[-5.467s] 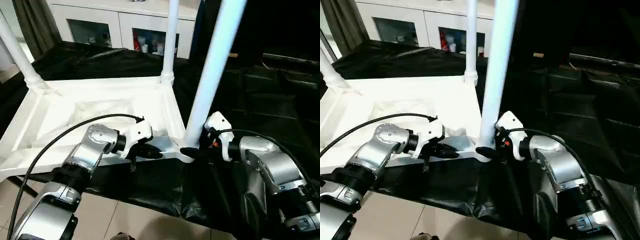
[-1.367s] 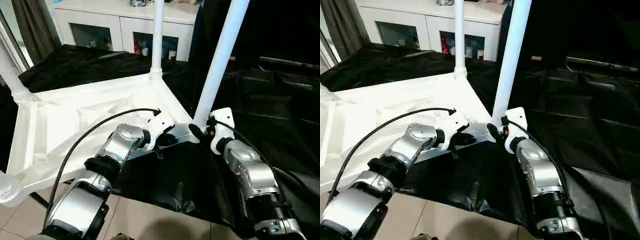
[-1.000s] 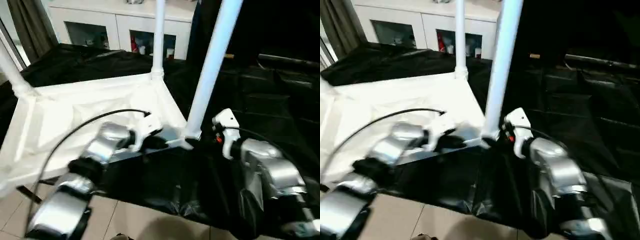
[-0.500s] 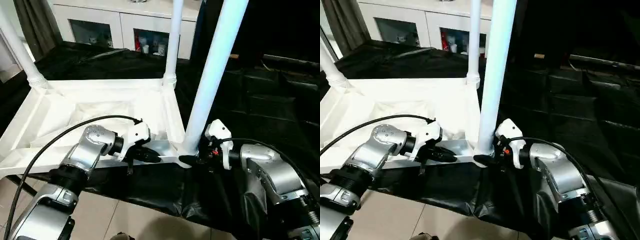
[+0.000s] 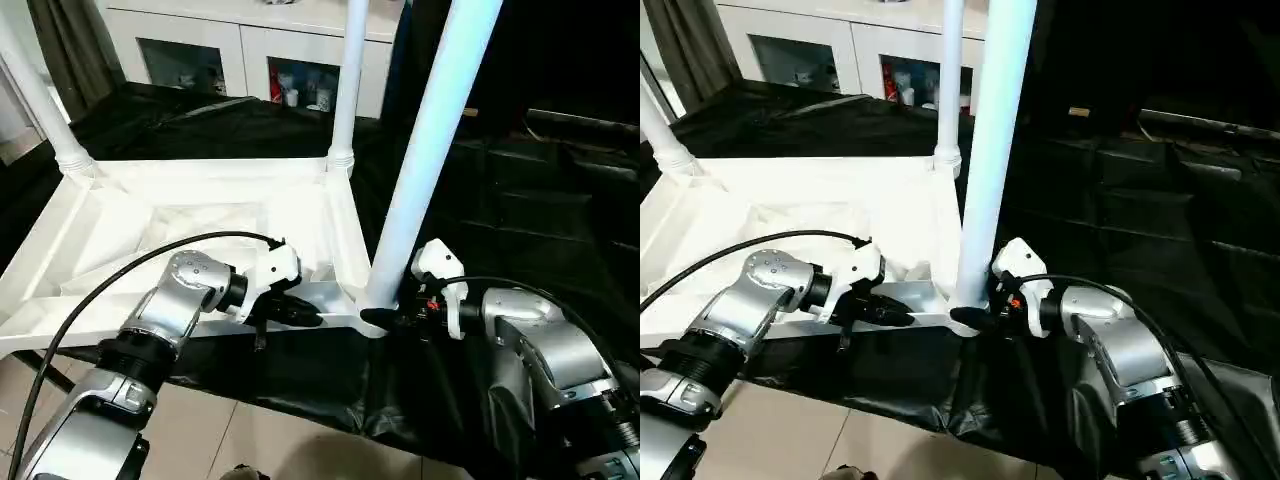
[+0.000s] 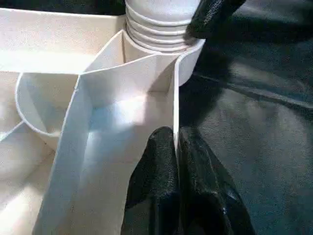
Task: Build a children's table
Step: Rotate leg to tighten
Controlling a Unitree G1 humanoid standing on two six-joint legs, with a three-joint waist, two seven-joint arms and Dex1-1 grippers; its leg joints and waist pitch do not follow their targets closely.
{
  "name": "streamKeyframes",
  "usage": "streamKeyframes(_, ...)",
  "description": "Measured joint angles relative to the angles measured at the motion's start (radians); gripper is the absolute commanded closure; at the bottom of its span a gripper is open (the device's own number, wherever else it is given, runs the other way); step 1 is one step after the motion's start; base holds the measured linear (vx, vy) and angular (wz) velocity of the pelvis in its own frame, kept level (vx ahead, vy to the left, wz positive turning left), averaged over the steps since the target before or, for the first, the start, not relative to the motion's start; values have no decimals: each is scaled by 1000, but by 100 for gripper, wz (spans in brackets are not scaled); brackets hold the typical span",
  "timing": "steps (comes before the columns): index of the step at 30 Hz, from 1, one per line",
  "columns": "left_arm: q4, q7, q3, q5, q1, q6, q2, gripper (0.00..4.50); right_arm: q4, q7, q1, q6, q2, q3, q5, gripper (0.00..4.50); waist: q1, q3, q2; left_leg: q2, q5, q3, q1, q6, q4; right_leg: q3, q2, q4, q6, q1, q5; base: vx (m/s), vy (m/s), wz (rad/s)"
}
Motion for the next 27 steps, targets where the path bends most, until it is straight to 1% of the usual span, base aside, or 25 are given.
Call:
streamKeyframes(3, 46, 79, 3, 15, -27, 0, -38, 450, 23, -114, 0, 18, 65, -35, -10, 178, -1, -1, -1, 0, 0, 0, 2, 0, 0, 0, 0, 0, 0, 1, 0, 0, 0, 0)
streamKeyframes(5, 113, 188, 10, 44, -72, 19, -101, 450, 48, -284, -4, 35, 156, -93, -36, 179, -2, -1, -3, -1, 0, 0, 2, 0, 1, 1, 0, 0, 3, 2, -2, 0, 0, 0)
streamKeyframes(7, 155, 279, 9, 63, -103, 40, -160, 450, 68, -424, -15, 39, 210, -128, -61, 180, -2, -1, -3, -2, 0, 0, 2, 0, 1, 2, -1, -2, 4, 2, -2, 0, 0, 0)
streamKeyframes(8, 168, 312, 9, 68, -111, 51, -182, 450, 79, -472, -20, 36, 231, -140, -71, 180, -2, -2, -3, -2, 0, 0, 3, 0, 2, 2, -1, -2, 4, 3, -2, 0, 0, 0)
streamKeyframes(11, 195, 374, 10, 82, -128, 63, -220, 450, 113, -570, -40, 19, 266, -146, -99, 180, -2, -3, -1, -3, 0, -1, 4, 0, 2, 2, -1, -3, 5, 5, -3, 0, 0, 0)
streamKeyframes(15, 196, 383, 10, 82, -128, 63, -222, 450, 130, -584, -43, -4, 275, -147, -100, 180, -3, -3, 0, -3, 0, -1, 3, 0, 2, 2, -1, -3, 5, 5, -3, 0, 0, 0)
streamKeyframes(16, 196, 380, 9, 82, -128, 59, -219, 450, 129, -580, -42, -6, 277, -151, -99, 145, -3, -3, -1, -3, 0, -1, 3, 0, 2, 2, -1, -3, 5, 5, -3, 0, 0, 0)
streamKeyframes(17, 196, 376, 10, 82, -128, 56, -217, 450, 127, -578, -41, -7, 278, -152, -99, 124, -3, -3, -1, -3, 0, -1, 3, 0, 1, 2, -1, -3, 5, 4, -3, 0, 0, 0)
streamKeyframes(18, 197, 373, 10, 82, -128, 54, -215, 450, 126, -577, -40, -8, 279, -153, -99, 110, -4, -3, -1, -3, 0, -1, 3, 0, 1, 2, -1, -3, 5, 4, -3, 0, 0, 0)
streamKeyframes(20, 197, 366, 8, 82, -128, 42, -208, 450, 124, -555, -39, -8, 277, -153, -99, 104, -5, -2, -1, -3, 0, -1, 3, 0, 1, 2, -1, -3, 5, 4, -3, 0, 0, 0)
streamKeyframes(23, 196, 342, 7, 81, -127, 23, -181, 450, 119, -469, -39, -8, 234, -140, -89, 62, -5, -2, -1, -3, 0, -1, 2, 0, 0, 1, -1, -2, 5, 2, -2, 0, 0, 0)
streamKeyframes(27, 163, 263, 8, 66, -103, -11, -126, 450, 72, -293, -32, 1, 119, -71, -69, 62, -11, -2, -2, -2, 0, -1, 2, 0, -3, 0, 0, -1, 5, 1, -2, 0, 0, 0)
